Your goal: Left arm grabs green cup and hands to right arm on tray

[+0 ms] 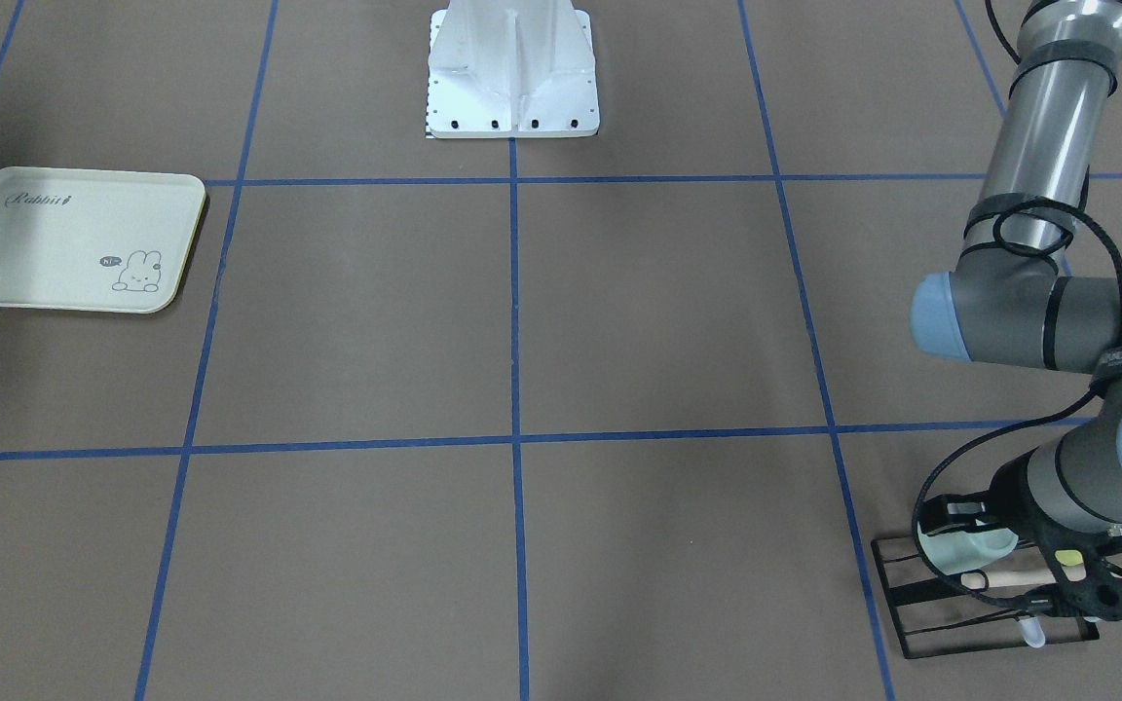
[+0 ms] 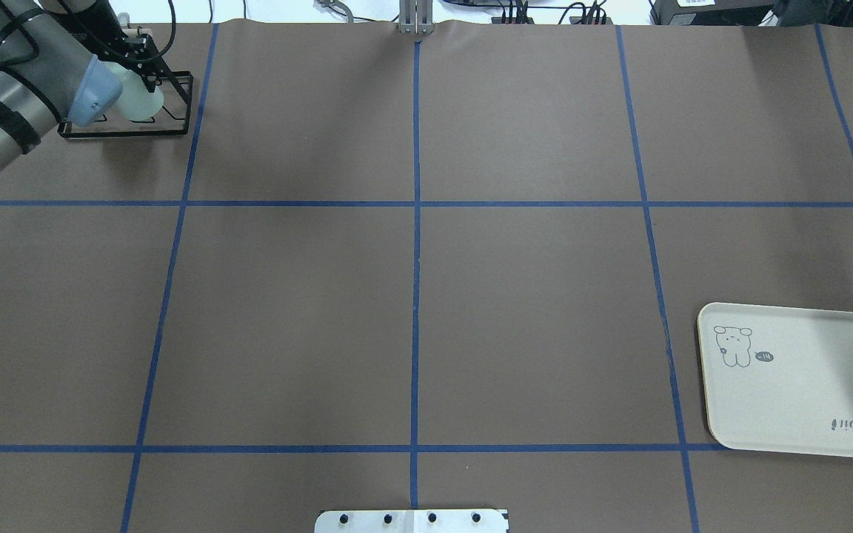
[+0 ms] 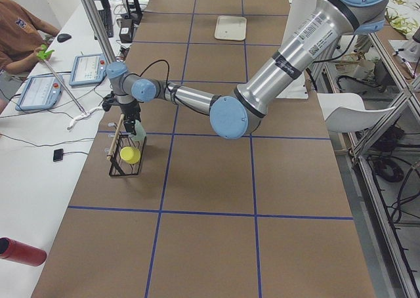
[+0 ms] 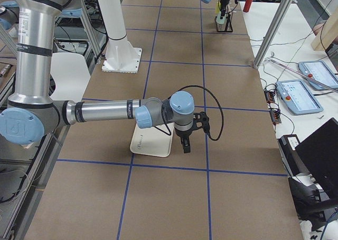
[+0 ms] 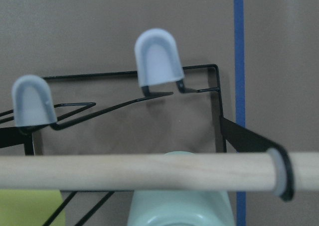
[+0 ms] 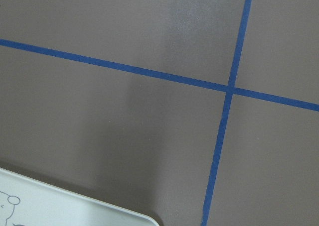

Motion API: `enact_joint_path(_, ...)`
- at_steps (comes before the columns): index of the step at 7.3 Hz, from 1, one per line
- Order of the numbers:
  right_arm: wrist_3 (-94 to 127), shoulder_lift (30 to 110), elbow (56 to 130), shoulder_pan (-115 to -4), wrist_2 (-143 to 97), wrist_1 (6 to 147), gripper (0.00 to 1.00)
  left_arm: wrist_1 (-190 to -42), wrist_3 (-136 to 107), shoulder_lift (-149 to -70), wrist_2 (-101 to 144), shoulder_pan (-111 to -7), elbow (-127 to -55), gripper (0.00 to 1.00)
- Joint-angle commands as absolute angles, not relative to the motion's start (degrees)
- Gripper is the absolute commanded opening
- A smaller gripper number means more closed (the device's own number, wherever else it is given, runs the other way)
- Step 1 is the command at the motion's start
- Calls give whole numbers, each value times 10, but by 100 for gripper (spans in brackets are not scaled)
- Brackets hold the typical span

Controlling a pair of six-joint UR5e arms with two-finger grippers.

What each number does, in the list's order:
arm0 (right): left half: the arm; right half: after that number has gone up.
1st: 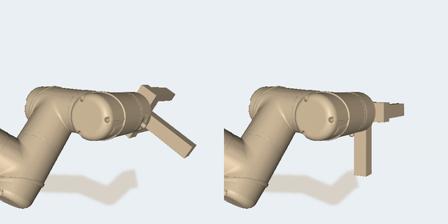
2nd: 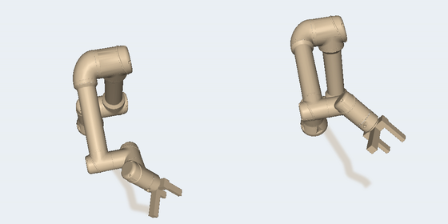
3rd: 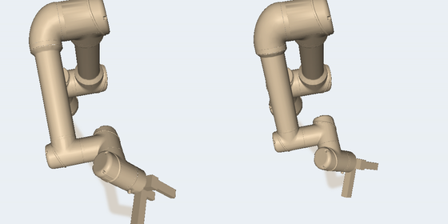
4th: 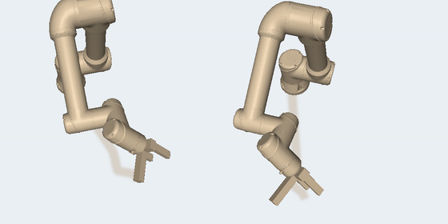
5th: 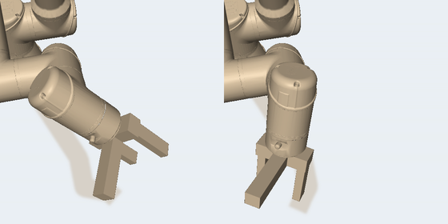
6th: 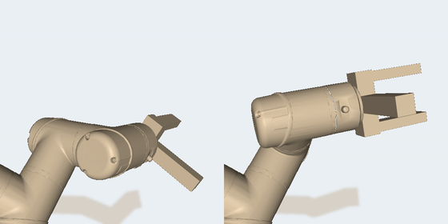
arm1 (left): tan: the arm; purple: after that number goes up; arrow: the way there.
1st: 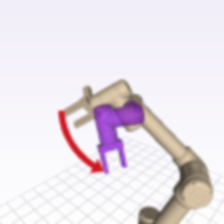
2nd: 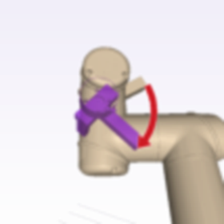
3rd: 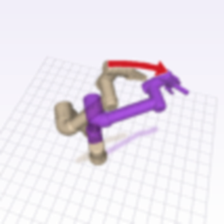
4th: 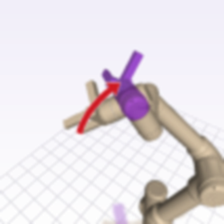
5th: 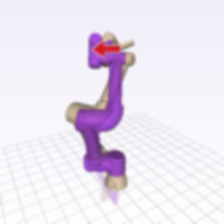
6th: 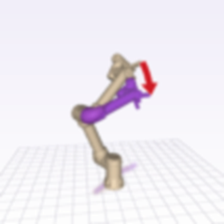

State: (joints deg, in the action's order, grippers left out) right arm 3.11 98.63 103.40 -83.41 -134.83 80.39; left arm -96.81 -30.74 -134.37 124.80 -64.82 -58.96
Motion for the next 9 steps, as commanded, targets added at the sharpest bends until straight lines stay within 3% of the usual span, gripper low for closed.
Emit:
enact_joint_path(1, 35, 985, 1034, -833, -1348, 804, 100, -964, -305, -1347, 1253, -663, -608, 0)
enact_joint_path(3, 36, 985, 1033, -831, -1348, 804, 100, -930, -303, -1333, 1268, -693, -684, 0)
enact_joint_path(6, 37, 977, 1033, -824, -1346, 804, 100, -816, -304, -1288, 1273, -699, -860, 0)
enact_joint_path(9, 77, 936, 1036, -804, -1359, 803, 100, -788, -475, -1303, 1321, -637, -965, 0)
